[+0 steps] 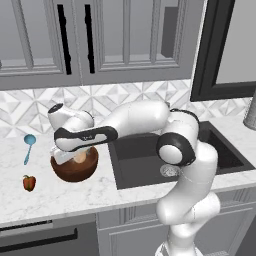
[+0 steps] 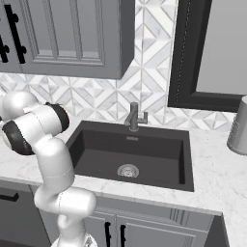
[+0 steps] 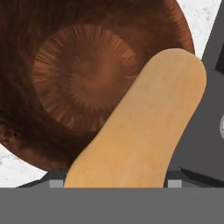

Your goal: Pick the squash from the sink and place it in the bowl. Then pick the bowl and place it in the microwave. Then close the microwave door and press the start button.

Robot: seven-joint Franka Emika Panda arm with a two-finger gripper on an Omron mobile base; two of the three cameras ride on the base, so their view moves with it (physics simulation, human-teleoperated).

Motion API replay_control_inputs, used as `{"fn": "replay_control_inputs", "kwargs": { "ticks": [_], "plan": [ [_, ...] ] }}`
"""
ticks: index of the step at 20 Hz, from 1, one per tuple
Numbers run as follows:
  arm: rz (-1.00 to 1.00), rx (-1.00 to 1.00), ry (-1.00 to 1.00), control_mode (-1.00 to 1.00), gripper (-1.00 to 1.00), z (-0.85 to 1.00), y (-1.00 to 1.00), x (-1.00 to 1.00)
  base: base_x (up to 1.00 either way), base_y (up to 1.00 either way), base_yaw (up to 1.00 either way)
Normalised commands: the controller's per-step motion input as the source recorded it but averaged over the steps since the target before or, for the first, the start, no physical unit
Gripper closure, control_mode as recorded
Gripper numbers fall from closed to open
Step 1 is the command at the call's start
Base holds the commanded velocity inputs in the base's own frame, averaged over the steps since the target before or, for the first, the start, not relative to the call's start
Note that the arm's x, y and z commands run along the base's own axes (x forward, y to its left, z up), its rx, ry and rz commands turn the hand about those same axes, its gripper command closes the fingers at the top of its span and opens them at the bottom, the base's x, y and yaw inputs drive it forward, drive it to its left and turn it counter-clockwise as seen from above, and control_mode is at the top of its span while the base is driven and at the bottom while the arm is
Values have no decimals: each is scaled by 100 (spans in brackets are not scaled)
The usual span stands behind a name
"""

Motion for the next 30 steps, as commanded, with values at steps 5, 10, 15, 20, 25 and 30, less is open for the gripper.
{"fn": "replay_control_inputs", "kwargs": {
  "ticks": [5, 10, 15, 20, 25, 30],
  "plan": [
    [0, -1, -2, -100, 100, -38, 10, 21, 0, 0, 0],
    [0, 0, -3, -100, 100, -14, 0, 4, 0, 0, 0],
    [0, 0, 0, -100, -100, -27, 0, 0, 0, 0, 0],
    [0, 0, -1, -100, -100, 0, 0, 0, 0, 0, 0],
    [0, 0, -7, -100, -100, 4, 0, 1, 0, 0, 0],
    [3, 1, -14, -100, -100, 42, -3, -20, 0, 0, 0]
  ]
}}
